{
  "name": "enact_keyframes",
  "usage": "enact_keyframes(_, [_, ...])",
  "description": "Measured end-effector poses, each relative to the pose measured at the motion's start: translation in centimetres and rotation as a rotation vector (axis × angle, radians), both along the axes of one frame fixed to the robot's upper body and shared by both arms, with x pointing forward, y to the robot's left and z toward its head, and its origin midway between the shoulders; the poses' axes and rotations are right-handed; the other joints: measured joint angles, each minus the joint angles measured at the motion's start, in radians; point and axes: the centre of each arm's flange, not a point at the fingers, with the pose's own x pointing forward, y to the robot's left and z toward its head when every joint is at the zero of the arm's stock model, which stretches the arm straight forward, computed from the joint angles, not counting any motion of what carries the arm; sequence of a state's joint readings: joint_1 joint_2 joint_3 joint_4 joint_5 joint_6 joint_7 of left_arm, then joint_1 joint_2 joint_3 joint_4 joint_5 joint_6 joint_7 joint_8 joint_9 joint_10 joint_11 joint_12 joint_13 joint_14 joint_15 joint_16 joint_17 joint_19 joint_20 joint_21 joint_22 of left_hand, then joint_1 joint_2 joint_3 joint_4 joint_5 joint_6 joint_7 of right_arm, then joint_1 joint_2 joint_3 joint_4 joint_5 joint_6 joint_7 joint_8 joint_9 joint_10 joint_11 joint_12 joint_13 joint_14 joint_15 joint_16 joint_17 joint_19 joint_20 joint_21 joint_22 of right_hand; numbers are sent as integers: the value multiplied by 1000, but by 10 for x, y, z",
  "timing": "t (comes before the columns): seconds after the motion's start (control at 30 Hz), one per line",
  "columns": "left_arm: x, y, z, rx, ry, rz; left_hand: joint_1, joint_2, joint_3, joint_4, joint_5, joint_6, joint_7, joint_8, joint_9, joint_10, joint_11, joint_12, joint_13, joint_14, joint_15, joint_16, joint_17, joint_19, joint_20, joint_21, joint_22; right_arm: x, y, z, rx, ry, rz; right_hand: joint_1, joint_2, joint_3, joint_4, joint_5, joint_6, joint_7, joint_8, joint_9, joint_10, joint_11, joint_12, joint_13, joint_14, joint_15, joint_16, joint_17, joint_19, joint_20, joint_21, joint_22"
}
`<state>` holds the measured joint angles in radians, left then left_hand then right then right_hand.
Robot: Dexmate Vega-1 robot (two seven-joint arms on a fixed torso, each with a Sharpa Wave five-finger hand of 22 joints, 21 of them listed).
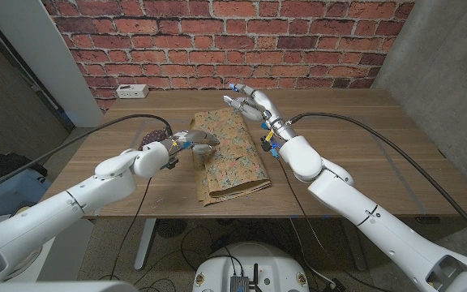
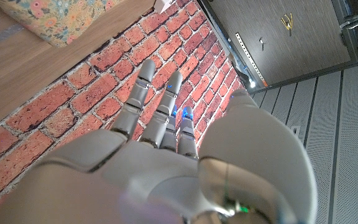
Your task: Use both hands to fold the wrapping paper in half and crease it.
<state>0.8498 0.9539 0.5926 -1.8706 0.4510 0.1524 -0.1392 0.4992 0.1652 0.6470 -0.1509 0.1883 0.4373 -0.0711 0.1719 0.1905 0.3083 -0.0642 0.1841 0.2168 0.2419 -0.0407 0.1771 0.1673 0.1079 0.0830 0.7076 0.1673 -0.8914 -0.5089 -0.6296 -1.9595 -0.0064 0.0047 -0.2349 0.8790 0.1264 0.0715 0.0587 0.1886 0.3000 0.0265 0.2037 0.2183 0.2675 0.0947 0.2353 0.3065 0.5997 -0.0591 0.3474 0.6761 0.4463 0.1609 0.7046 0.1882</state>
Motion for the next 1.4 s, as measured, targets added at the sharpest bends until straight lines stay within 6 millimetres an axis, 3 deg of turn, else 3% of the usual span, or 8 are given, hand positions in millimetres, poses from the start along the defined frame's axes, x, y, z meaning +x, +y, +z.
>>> enact_keyframes(0.13, [1, -1, -4, 11, 32, 8, 0, 0, -20, 5, 0, -72, -10, -3, -1, -58, 5, -3, -15, -45, 1, 0, 2, -22, 6, -29, 0, 2, 0, 0, 1, 3, 0, 0, 0, 0, 0, 0, 0, 0, 0, 0, 0, 0, 0, 0, 0, 0, 0, -4, 0, 0, 0, 0])
enact_keyframes(0.23, [1, -3, -8, 21, 56, 14, 0, 0, -47, 4, 0, -159, -34, -3, -5, -127, 6, -4, -25, -96, 3, 0, 1, -57, 1, -63, 2, 4, 0, 0, 1, 5, -1, -8, 0, 4, -4, 0, 0, 0, 0, 0, 0, 0, -6, 0, -8, 7, -5, -5, 0, 0, 0, 0])
enact_keyframes(0.43, [1, -6, -17, 49, 91, 34, -26, -27, -85, -2, 0, -264, -58, -3, -9, -206, -1, -4, -31, -153, 4, -4, 0, -81, -7, -101, 3, 8, 1, -1, -14, 12, -48, -42, 35, 27, 10, 0, 30, -20, 8, 0, -7, -7, -12, -7, -94, 25, -58, -28, -43, -29, -22, 0])
enact_keyframes(0.6, [1, -8, -22, 71, 102, 46, -33, -62, -110, -8, -4, -295, -68, -3, -9, -232, -7, -4, -31, -177, 5, -4, 0, -88, -13, -117, 2, 14, 2, -3, -55, 22, -144, -47, 40, 58, 2, 4, 63, -34, 15, -5, -7, -7, -12, -14, -165, 39, -107, -60, -88, -63, -39, -2])
enact_keyframes(0.7, [0, -10, -23, 81, 104, 49, -36, -76, -123, -7, -4, -310, -61, -3, -9, -244, -5, -4, -31, -187, 5, -4, 0, -89, -12, -124, 2, 20, 0, -6, -83, 37, -207, -43, 44, 77, -4, 8, 70, -41, 15, -5, 1, -16, -15, -20, -207, 48, -132, -81, -115, -90, -52, -2])
enact_keyframes(0.93, [-1, -10, -26, 105, 102, 68, -49, -89, -142, -4, -12, -329, -59, -3, -9, -256, 0, -4, -31, -197, 5, -4, 0, -91, -14, -136, 2, 33, 5, -14, -191, 70, -350, -57, 52, 104, -5, 8, 81, -70, 8, -14, -14, -36, -32, -40, -324, 45, -170, -135, -180, -136, -87, -7])
enact_keyframes(1.17, [-2, -9, -28, 111, 100, 74, -49, -89, -142, -3, -12, -329, -59, -3, -9, -256, 0, -4, -31, -197, 5, -4, 0, -88, -11, -138, 2, 47, 4, -25, -293, 98, -465, -105, 68, 130, 19, 8, 69, -84, -4, -15, -36, -47, -40, -54, -392, 20, -174, -172, -220, -174, -113, -12])
enact_keyframes(1.4, [-3, -9, -29, 110, 98, 74, -49, -88, -146, 1, -12, -329, -59, -3, -9, -256, 0, 1, -31, -197, 5, -4, 0, -87, -9, -140, 3, 55, 6, -34, -392, 104, -555, -148, 66, 145, 47, 0, 50, -64, -12, -19, -57, -68, -43, -65, -438, 20, -174, -200, -241, -195, -129, -12])
